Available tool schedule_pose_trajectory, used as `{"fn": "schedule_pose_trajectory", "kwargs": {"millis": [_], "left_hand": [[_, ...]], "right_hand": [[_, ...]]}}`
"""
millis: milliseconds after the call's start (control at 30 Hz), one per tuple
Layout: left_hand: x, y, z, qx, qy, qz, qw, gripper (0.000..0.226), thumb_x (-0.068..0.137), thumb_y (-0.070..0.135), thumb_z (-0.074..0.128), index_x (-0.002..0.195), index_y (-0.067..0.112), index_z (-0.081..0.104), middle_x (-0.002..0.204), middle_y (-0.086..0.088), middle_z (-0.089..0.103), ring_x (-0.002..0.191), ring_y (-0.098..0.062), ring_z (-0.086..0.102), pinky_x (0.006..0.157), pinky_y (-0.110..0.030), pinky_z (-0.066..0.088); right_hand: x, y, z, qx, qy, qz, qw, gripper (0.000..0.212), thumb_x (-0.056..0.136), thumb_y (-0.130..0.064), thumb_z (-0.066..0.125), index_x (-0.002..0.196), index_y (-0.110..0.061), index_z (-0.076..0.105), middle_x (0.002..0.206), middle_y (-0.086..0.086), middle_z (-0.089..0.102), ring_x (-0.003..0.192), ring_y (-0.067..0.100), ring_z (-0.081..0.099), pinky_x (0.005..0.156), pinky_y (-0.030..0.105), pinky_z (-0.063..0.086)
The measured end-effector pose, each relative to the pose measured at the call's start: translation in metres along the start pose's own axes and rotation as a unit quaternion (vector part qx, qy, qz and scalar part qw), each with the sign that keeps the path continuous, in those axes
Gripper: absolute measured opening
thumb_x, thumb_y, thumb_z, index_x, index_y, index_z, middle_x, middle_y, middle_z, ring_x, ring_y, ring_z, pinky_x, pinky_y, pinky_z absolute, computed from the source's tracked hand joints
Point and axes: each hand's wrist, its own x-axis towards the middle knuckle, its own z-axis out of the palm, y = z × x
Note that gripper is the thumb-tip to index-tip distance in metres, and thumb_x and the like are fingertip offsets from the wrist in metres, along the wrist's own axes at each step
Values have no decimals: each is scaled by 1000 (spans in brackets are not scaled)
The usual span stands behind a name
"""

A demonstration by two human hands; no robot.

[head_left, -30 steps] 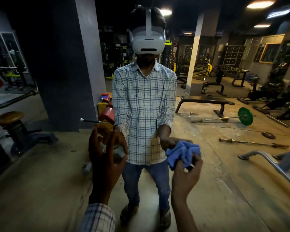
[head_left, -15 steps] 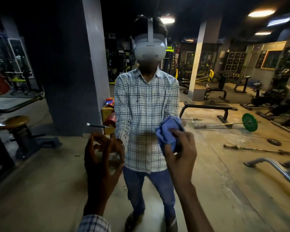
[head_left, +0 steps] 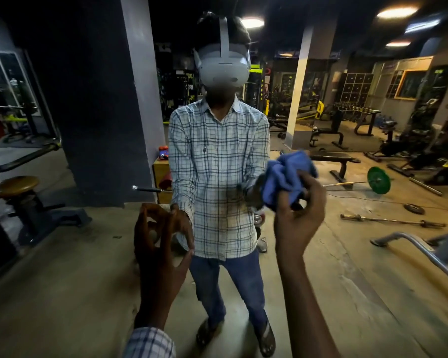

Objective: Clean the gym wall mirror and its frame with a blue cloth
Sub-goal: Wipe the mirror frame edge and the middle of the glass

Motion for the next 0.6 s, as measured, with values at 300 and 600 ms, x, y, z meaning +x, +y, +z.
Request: {"fn": "schedule_pose_trajectory", "kwargs": {"millis": [300,600], "left_hand": [[-2,-1,0,-4,-2,13,1000,105,69,27,94,157,25,38,169,-20,14,149,-47,28,111,-66,37],[-2,-3,4,7,4,26,1000,99,69,27,94,155,18,45,169,-22,13,149,-49,30,110,-67,38]], "right_hand": [[-98,54,-37,-113,-165,-20,980,28,92,-19,65,119,-27,60,117,-8,54,95,17,61,69,41,56],[-134,46,-33,-85,-81,173,978,48,88,-15,72,112,-53,55,110,-22,58,101,6,60,89,36,55]]}}
